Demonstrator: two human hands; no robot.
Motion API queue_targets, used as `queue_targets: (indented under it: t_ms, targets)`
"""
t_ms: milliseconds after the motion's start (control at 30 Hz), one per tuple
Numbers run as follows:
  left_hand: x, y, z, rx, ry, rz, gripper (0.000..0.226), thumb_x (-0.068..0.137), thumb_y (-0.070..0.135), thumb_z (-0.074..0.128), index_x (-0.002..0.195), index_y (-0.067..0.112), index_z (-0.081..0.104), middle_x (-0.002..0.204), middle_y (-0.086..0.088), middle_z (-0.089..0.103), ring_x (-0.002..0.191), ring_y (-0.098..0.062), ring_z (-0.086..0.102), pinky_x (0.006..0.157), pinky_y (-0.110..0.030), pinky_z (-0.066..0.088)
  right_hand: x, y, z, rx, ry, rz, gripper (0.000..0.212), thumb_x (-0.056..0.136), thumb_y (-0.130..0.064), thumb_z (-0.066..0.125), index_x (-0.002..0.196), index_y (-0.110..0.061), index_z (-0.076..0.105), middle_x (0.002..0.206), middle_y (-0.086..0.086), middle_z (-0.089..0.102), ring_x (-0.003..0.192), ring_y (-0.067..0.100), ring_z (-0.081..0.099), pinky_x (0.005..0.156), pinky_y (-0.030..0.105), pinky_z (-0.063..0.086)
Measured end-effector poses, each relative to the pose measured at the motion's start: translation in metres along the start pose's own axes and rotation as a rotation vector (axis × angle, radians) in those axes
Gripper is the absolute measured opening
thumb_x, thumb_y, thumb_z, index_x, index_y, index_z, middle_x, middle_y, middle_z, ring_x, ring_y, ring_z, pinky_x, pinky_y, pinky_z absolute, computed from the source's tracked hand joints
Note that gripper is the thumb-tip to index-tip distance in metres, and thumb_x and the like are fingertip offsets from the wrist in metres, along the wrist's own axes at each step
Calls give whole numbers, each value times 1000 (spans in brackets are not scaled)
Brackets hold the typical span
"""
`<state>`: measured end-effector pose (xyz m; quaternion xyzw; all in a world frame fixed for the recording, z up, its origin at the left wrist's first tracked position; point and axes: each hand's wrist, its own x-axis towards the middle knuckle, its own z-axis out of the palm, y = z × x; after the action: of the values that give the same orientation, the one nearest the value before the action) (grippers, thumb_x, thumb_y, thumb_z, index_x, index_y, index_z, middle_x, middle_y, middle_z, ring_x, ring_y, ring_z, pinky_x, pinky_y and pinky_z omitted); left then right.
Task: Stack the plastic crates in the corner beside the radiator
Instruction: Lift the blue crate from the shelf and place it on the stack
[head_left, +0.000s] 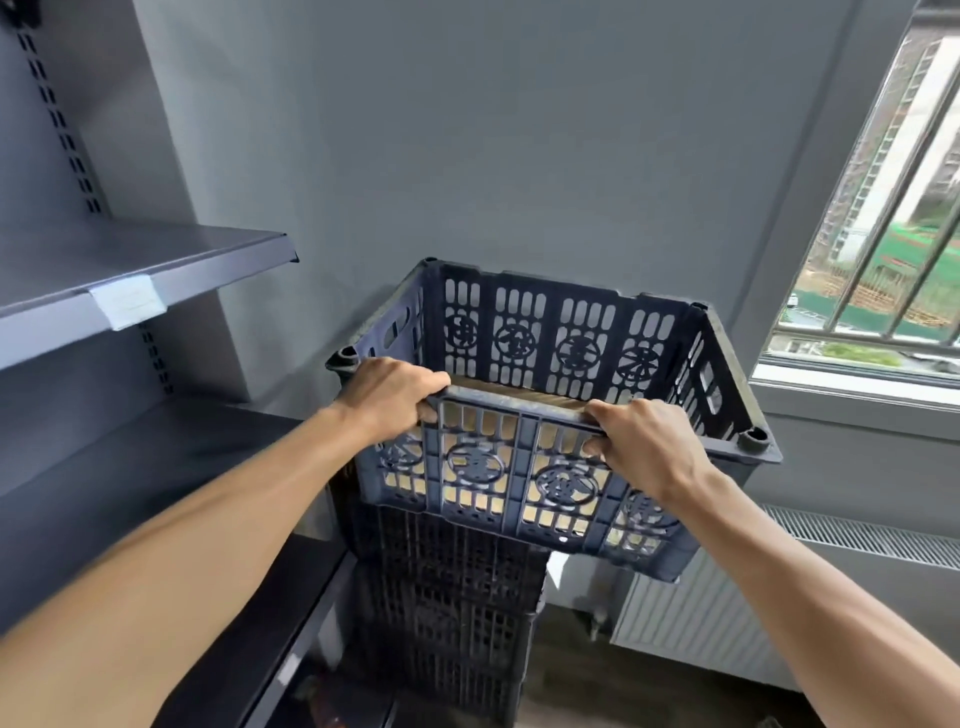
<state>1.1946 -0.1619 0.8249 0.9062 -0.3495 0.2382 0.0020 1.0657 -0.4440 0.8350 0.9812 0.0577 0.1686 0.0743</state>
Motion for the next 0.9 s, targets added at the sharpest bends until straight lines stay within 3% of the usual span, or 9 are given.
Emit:
queue_targets:
  t_ms: [133,367,600,800,900]
  targets:
    - [21,-18,7,-8,13,9,14,85,28,75,90,24,62,80,10,71,73,-15,66,61,-28,32,24,3,1,-10,13,8,39,98,-41,57,131,-20,56,82,-3,69,62,13,58,70,30,58]
    - [53,-49,25,10,42,-7,20,80,32,78,90,23,63,77,8,71,72,-21,67,62,-31,48,77,14,15,-3,16,-21,37,98,-40,59,128,-19,58,77,-4,65,65,15,64,69,33,59]
    - [64,-79,50,95,-30,-80,18,83,30,76,84,24,59,76,8,69,72,-20,66,57,-28,31,129,14,56,72,14,-92,30,99,-37,59,120,-16,57,80,0,69,72,21,69,69,38,59]
    - [52,-100,68,126,-114,-139,15,85,25,74,88,19,60,77,3,69,74,-25,66,58,-33,45,155,-4,90,118,-10,-135,29,97,-38,60,118,-18,57,79,2,70,73,26,70,61,34,53]
    - [47,-114,78,140,-122,-150,16,85,22,73,84,19,58,75,4,68,73,-24,66,56,-30,38,166,-16,100,111,-14,-143,26,98,-35,57,117,-17,55,83,4,72,77,29,70,60,33,47]
